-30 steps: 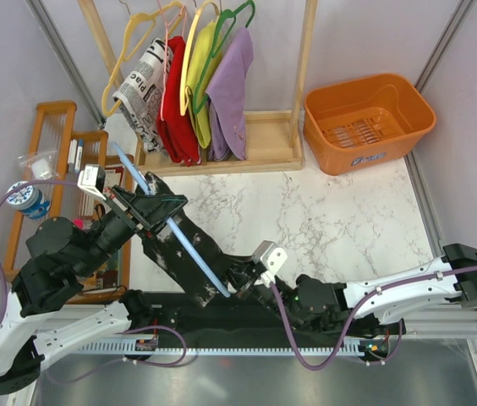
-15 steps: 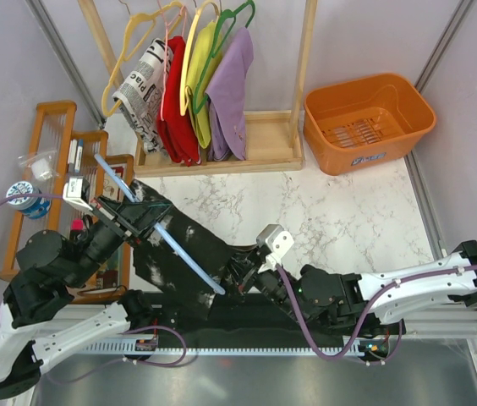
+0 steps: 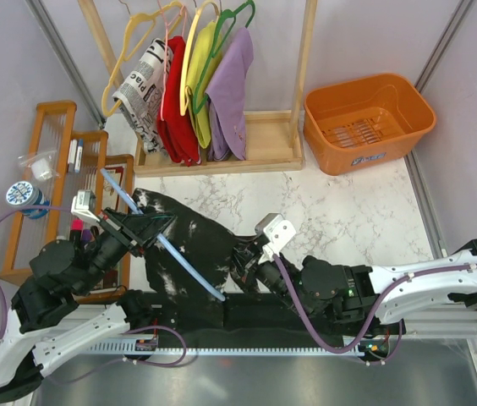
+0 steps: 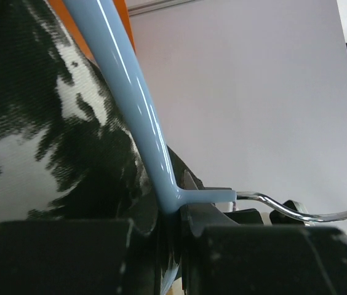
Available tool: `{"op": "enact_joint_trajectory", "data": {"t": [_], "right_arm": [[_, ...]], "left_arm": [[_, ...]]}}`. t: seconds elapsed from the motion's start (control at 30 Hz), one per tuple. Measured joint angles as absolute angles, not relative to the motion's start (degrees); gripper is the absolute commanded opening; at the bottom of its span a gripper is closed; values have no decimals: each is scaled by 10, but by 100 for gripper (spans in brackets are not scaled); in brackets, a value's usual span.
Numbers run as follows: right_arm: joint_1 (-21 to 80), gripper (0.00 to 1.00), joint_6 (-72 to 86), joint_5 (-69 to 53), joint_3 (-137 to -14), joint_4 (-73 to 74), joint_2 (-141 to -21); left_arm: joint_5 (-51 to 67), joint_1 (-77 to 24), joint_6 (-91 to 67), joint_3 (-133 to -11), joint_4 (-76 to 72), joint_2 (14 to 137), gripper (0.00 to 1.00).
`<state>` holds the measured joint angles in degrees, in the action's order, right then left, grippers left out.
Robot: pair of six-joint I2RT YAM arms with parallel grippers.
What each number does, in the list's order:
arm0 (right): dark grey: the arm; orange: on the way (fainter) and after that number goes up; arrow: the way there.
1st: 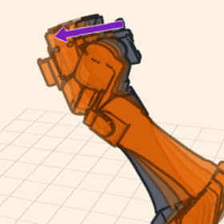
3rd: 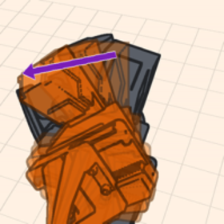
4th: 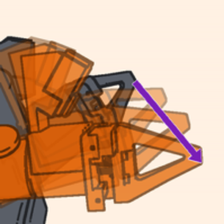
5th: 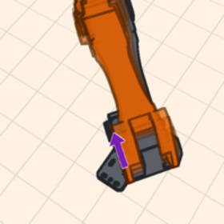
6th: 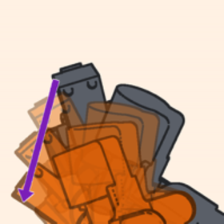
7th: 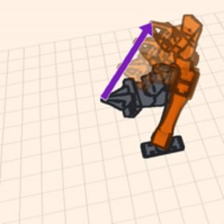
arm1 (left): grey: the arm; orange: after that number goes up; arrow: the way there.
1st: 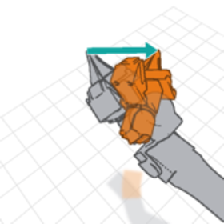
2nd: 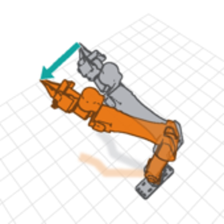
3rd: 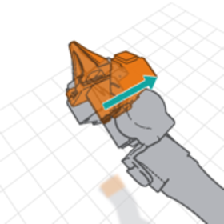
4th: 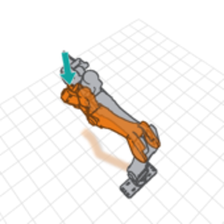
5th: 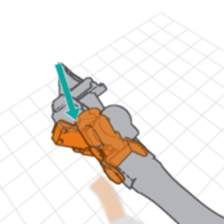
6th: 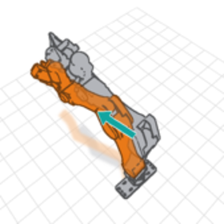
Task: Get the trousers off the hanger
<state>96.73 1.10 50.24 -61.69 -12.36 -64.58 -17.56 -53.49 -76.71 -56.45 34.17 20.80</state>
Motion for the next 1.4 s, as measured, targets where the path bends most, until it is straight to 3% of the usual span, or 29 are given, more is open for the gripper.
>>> {"op": "enact_joint_trajectory", "data": {"t": [0.33, 0.83, 1.07, 1.4], "right_arm": [[965, 0, 7, 502, -639, -88, -645], [965, 0, 79, 503, -702, -38, -647], [965, 0, 72, 515, -778, -28, -678], [965, 0, 1, 543, -788, -57, -680]], "left_arm": [[-182, -535, -772, -561, 344, 198, 2], [-172, -535, -707, -685, 391, 253, 2], [-190, -535, -708, -673, 379, 238, 2], [-209, -535, -710, -646, 375, 209, 2]]}}
